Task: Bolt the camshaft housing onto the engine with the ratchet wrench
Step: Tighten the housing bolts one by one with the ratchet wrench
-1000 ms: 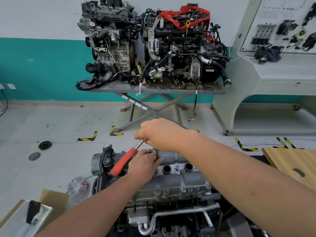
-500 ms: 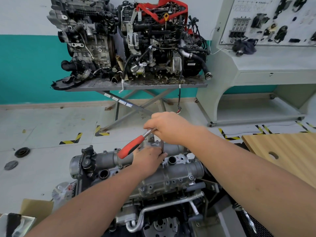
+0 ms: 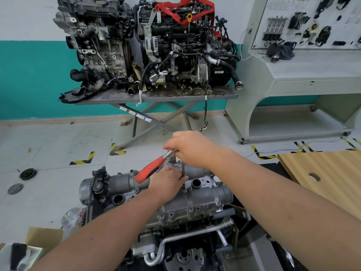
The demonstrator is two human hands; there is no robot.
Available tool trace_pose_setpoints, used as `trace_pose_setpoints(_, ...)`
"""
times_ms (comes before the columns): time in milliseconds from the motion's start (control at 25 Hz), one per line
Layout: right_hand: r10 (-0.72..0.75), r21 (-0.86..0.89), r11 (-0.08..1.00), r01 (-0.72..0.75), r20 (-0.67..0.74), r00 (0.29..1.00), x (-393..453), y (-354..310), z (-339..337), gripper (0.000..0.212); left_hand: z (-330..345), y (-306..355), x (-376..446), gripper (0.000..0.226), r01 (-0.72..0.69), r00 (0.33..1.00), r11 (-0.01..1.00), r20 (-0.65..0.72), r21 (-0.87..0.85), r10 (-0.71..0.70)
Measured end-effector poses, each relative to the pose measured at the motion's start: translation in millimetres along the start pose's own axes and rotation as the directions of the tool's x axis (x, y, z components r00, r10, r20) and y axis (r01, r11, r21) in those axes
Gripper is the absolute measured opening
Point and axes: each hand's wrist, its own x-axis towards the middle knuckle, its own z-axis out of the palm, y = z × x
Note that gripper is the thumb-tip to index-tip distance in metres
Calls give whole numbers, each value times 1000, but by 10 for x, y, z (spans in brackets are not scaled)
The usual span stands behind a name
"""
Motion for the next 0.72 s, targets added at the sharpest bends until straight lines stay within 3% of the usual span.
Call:
trace_pose_setpoints(120,17,-6,1000,-17,47,999,4,-25,-31,31,28,4,16,40,25,1000,1000,5,-12,-25)
trace_pose_setpoints(320,88,-85,994,-66,290,953,28,-128,-253,36,143,-32,-2,40,25,999,999,-28,-22,-26)
trace_pose_setpoints(400,105,-88,993,-80,321,941,50,-169,-300,32,175,-61,-5,37,1,1000,998,-1,-69,-1)
trace_pose_setpoints(520,184,128,963,-239,336,924,92,-190,-276,31,196,-91,-15,37,-32,999,986,14,-164,35)
trace_pose_setpoints(600,249,429,803,-412,387,888,78,-202,-230,27,196,-107,-23,40,-47,999,988,10,-148,49)
trace_pose_setpoints(720,269,793,327,-513,443,855,29,-210,-105,22,183,-127,-13,38,-55,998,990,11,-129,57)
